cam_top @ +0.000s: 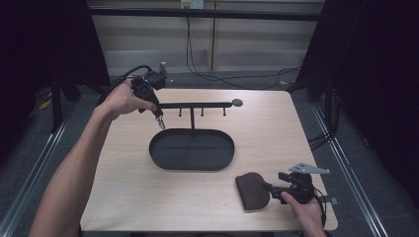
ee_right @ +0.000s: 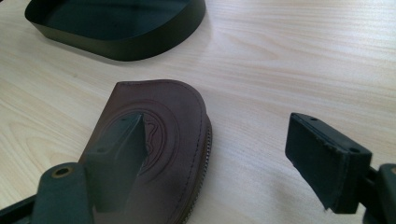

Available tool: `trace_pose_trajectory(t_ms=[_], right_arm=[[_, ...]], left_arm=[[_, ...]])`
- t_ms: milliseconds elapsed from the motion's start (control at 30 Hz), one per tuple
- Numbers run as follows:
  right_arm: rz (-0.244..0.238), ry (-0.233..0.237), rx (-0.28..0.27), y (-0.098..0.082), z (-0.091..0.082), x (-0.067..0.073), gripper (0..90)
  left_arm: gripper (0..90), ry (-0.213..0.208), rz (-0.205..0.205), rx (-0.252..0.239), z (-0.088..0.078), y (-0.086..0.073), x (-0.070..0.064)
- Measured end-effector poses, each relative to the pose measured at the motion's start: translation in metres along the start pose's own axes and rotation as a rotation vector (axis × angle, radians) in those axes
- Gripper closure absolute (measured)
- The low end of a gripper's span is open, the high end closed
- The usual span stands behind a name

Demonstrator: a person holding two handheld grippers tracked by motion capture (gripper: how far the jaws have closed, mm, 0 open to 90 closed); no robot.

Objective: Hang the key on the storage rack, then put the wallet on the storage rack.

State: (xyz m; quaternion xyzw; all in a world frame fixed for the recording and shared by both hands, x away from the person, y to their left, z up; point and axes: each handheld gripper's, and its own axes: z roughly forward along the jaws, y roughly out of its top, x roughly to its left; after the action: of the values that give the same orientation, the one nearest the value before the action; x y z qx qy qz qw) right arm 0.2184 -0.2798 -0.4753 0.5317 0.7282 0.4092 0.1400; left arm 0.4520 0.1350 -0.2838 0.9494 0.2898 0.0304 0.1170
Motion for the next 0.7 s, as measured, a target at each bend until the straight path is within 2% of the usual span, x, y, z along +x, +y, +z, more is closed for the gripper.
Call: trace_pose_trajectory(t_ms=[100, 133, 300, 367, 467, 633, 700], right_arm=[[-0.002, -0.001, 0.000, -0.001, -0.001, -0.001, 20.1], [-0.002, -0.001, -0.003, -0.001, -0.001, -0.001, 20.1], [0.001, -0.002, -0.002, -0.001, -0.001, -0.001, 20.1], [-0.002, -0.003, 0.000, -0.001, -0.001, 0.000, 20.1], [-0.010, 0.000, 0.003, -0.001, -0.001, 0.001, 20.1], [-0.012, 0.001, 0.002, -0.001, -0.001, 0.000, 20.1], [-0.013, 0.001, 0.002, -0.001, -0.001, 0.000, 20.1]], left_arm=[[71.7, -0.002, -0.017, -0.025, -0.002, -0.005, 0.000], [71.5, -0.009, -0.008, -0.037, -0.002, -0.008, -0.002], [63.6, -0.010, -0.013, -0.039, 0.002, -0.015, -0.005], [60.5, -0.018, -0.018, -0.055, 0.003, -0.020, -0.006], [60.2, -0.020, -0.026, -0.078, 0.004, -0.025, -0.010], [54.3, -0.029, -0.037, -0.100, 0.005, -0.034, -0.012], [54.1, -0.027, -0.069, -0.146, 0.005, -0.041, -0.014]])
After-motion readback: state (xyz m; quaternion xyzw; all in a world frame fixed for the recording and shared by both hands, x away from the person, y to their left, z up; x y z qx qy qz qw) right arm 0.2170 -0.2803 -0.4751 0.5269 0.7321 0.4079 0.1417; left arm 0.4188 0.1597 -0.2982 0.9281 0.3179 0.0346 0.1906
